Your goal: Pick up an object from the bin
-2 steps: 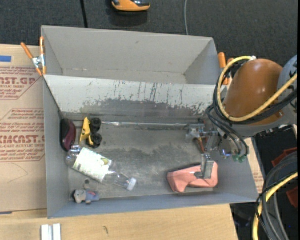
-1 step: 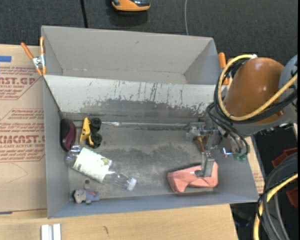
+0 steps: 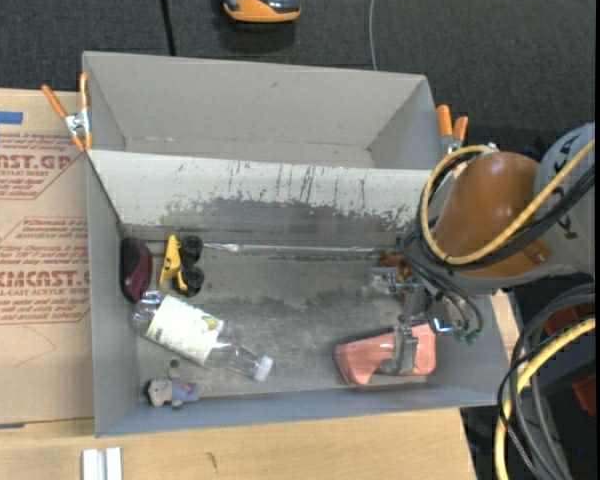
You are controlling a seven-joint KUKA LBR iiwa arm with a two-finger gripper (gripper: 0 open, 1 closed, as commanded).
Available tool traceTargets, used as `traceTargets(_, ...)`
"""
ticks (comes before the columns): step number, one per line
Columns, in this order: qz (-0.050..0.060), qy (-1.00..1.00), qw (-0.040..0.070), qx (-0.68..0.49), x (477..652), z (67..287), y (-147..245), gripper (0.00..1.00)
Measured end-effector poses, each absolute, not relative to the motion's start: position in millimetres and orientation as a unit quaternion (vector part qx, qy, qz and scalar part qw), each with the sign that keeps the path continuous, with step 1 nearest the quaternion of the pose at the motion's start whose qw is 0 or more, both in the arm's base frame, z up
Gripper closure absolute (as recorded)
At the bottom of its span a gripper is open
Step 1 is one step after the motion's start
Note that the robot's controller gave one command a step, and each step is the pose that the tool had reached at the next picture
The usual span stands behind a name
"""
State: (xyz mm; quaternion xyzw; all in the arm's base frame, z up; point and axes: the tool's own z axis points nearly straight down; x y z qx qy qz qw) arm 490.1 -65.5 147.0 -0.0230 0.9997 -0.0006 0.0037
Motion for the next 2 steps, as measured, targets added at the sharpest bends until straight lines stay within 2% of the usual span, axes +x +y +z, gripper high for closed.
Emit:
traceTargets(1,0.0,0.993,0.004,-0.118,487.7,82.6,-83.7,1.0)
traceTargets(2,0.0,0.993,0.004,-0.118,487.7,82.6,-83.7,1.0)
